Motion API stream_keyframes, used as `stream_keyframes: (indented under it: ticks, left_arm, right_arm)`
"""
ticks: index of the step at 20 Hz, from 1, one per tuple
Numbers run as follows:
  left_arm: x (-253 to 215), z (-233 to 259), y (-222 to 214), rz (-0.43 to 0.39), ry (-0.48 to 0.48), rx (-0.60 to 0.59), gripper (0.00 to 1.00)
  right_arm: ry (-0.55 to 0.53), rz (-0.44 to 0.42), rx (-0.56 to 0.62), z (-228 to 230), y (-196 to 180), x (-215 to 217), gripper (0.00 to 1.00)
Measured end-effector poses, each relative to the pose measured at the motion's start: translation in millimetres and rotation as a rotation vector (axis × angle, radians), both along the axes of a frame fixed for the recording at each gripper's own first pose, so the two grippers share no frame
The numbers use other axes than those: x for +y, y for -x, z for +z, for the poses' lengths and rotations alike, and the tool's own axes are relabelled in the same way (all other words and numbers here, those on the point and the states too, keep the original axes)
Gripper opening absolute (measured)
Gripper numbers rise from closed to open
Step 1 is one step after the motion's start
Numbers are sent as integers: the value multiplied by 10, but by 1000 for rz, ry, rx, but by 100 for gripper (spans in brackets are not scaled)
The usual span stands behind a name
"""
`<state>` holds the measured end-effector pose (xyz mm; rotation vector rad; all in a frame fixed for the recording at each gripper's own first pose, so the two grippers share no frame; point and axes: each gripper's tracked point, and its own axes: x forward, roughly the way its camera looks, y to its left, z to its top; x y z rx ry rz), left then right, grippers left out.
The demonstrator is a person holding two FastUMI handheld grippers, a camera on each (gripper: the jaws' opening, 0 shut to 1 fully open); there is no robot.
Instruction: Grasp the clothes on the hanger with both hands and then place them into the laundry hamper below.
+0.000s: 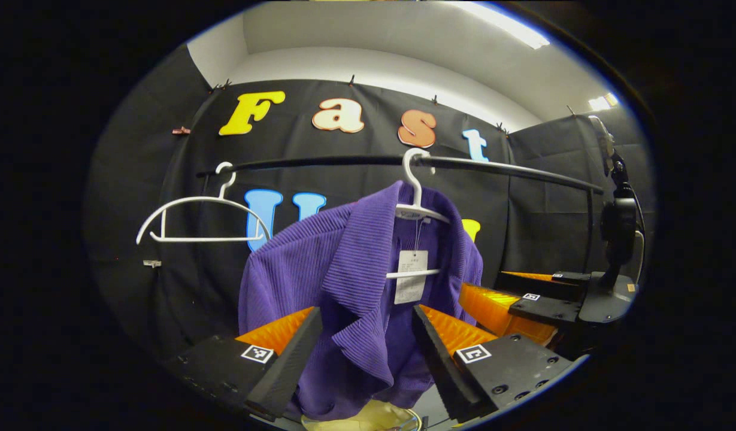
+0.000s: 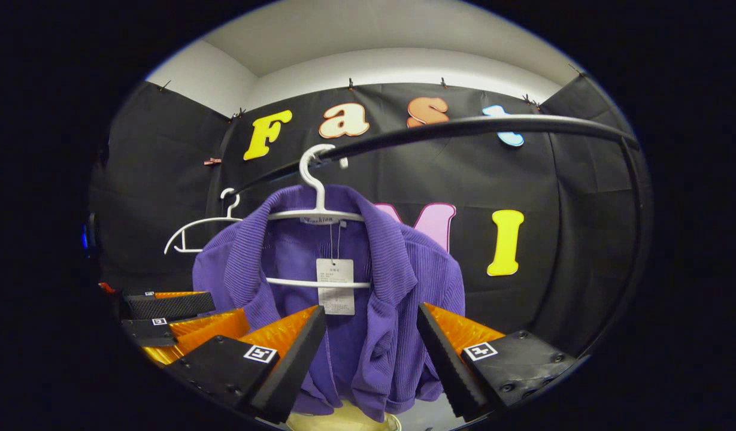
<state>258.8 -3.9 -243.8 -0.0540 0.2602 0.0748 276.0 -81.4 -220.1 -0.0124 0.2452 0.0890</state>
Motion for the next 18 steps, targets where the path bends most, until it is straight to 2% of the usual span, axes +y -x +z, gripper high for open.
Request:
stream_keyframes:
  ticks: [6,7,9,10,12,14,15,18]
  left_arm:
    - [103,-361,-247,62,-11,54,91]
    - [123,-385,-307,68,-9,53,89]
    - [131,-449,-396,72,0,59,81]
    - [128,-469,-423,70,6,63,78]
    - [105,-498,-488,53,17,67,70]
    - [180,-496,-462,87,11,71,28]
    - [147,-531,-491,72,19,80,7]
    - [149,-521,-455,69,7,92,7]
  right_arm:
    - [-35,18,70,-446,-344,22,95]
    - [-30,22,70,-488,-394,25,85]
    - [-31,40,86,-584,-461,68,78]
    - [-29,41,90,-621,-495,74,78]
    - [-14,25,79,-651,-558,12,49]
    - [-18,28,78,-659,-554,-10,18]
    - [-7,24,78,-656,-546,-36,18]
    - [38,-8,50,-556,-474,-201,18]
